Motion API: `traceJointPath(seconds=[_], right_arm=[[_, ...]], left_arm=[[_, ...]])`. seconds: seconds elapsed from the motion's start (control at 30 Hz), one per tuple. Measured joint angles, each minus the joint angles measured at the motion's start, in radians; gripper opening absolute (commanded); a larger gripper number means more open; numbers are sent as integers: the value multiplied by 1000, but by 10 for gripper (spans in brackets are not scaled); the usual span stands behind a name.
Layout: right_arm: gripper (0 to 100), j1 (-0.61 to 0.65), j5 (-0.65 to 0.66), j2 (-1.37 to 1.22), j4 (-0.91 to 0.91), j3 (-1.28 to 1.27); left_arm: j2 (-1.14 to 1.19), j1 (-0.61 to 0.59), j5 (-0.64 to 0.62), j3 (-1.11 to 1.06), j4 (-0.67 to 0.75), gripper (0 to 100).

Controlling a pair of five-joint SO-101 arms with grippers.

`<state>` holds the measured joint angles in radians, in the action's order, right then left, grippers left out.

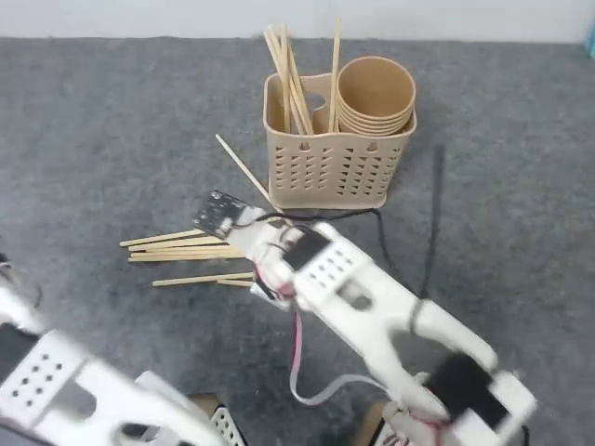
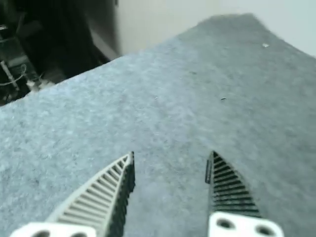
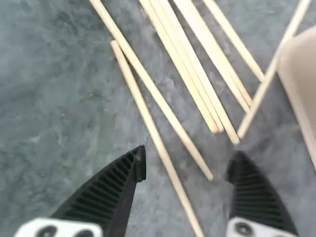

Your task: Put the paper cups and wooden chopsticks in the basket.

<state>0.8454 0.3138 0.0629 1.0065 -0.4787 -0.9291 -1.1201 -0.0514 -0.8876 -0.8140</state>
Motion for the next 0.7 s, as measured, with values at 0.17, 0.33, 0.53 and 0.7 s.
traceJointPath(seconds=[0.17,0.33,0.53,0.7], right_arm=[[374,-23,43,-218,3,140],[374,-25,46,-333,3,236],[374,9,49,-353,18,281],[374,86,51,-353,77,301]], left_arm=[[264,-83,0,144,31,225],[651,-149,0,408,37,225],[919,-215,2,614,37,225],[965,-224,3,654,37,225]])
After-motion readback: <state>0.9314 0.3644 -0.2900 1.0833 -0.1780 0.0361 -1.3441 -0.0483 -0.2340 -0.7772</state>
